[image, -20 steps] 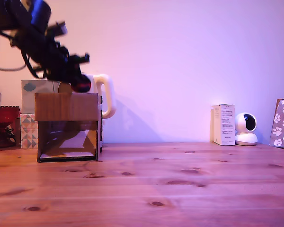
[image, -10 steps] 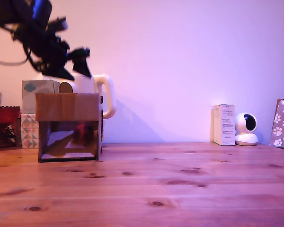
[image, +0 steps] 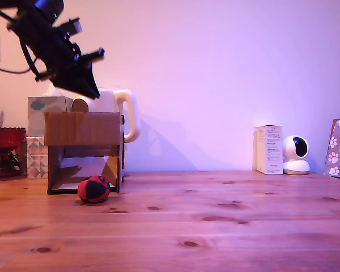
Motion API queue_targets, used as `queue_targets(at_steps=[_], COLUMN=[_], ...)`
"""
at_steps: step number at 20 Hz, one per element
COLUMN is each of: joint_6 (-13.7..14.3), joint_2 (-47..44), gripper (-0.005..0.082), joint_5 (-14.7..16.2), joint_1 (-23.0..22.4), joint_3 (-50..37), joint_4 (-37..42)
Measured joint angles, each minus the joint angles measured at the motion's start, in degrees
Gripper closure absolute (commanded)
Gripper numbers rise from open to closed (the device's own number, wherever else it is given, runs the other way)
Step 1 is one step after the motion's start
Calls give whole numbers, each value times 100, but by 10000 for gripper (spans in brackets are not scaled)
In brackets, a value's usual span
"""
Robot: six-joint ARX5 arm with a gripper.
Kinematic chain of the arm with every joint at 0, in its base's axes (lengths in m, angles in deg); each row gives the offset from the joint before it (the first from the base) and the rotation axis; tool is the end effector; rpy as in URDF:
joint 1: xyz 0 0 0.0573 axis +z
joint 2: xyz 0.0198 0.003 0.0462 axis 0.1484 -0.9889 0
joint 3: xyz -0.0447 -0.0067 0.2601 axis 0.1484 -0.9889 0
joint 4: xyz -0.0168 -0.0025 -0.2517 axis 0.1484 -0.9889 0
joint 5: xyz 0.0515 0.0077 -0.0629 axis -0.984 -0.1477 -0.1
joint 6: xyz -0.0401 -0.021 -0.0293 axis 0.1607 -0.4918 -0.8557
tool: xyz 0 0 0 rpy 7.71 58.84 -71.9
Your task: Drop the footbag into the cardboard dice tower
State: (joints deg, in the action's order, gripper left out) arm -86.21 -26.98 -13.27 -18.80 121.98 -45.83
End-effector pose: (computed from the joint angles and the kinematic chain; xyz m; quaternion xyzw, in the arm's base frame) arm 0.4197 -0.0848 0.3060 -0.0159 0.3002 -0.2290 0.9259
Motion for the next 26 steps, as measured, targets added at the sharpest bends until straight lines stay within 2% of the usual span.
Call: queue_targets(at_steps=[5, 7, 10, 12, 16, 20, 23, 26], joint_6=[22, 24, 15, -103, -216, -463, -514, -520], joint_2=[605, 809, 1036, 1294, 2236, 2992, 3112, 3112], gripper=[790, 790, 790, 790, 790, 790, 790, 790], joint_5=[162, 205, 251, 319, 424, 461, 459, 459], joint_1=[-52, -57, -59, -59, -79, -103, -103, -129], joint_3=[-264, -658, -1541, -2282, -3698, -4881, -5598, -5910], joint_4=[79, 264, 695, 1139, 2087, 2959, 3200, 3226])
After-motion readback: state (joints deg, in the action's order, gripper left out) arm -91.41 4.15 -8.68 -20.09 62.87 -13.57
